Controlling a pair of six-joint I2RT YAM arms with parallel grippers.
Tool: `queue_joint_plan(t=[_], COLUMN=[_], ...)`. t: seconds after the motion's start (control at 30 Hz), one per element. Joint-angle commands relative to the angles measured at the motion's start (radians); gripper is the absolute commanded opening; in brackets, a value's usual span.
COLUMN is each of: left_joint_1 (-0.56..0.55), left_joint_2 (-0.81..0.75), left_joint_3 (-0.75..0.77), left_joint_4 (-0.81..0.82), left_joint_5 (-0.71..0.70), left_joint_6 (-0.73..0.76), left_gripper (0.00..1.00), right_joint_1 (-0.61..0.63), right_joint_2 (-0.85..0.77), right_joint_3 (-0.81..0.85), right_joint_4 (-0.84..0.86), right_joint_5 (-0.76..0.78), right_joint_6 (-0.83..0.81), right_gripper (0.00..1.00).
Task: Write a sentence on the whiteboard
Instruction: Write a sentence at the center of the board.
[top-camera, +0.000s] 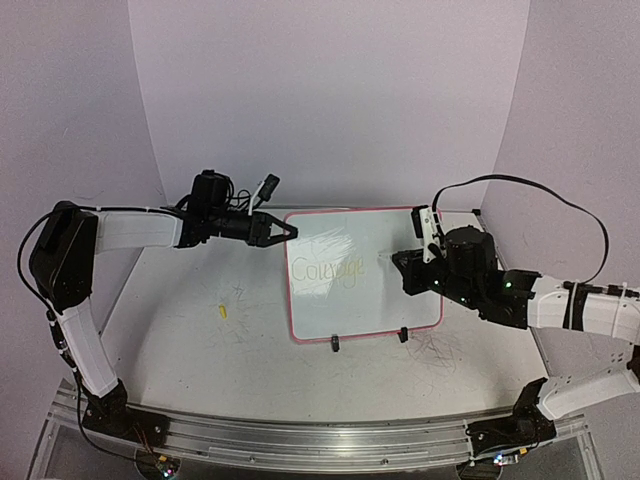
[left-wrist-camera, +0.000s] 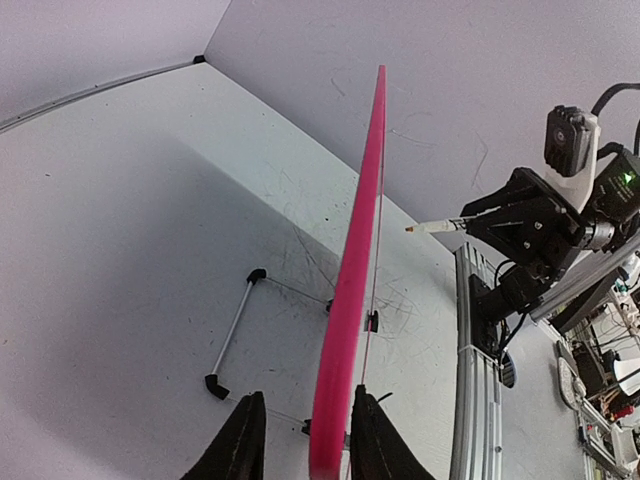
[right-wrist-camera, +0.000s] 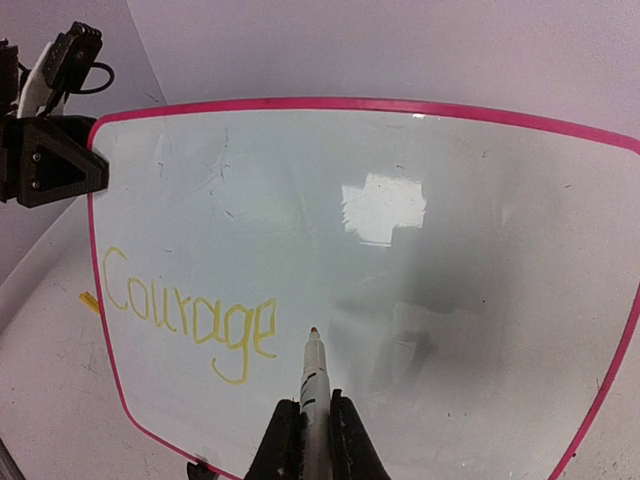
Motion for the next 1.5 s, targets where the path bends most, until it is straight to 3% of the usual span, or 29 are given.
queue_joint_plan(t=[0.0,0.33,0.5,1.47], left_joint_1=[-0.011,-0.029,-0.033,-0.034], left_joint_2=[-0.007,-0.024,-0.031,-0.034], left_joint_3=[-0.01,-0.032,-0.043,-0.045], left_joint_4=[0.0,0.0,-0.001,-0.002], left_joint_5=[0.005,-0.036,-0.058,-0.064], left_joint_6=[0.032,0.083,0.107,0.116], left_gripper=[0.27,0.08,0.04,0.0], right_joint_1=[-0.013,-0.013,-0.013,-0.013], right_joint_2=[0.02,0.034,0.018,0.065], right_joint_3=[0.053,0.051,0.042,0.049], right_joint_4=[0.042,0.043,0.042,0.049], right_joint_5=[0.0,0.014,0.037,0.062], right_joint_6=[0.003,-0.018,-0.019,-0.003], right_gripper=[0.0,0.0,0.0,0.0])
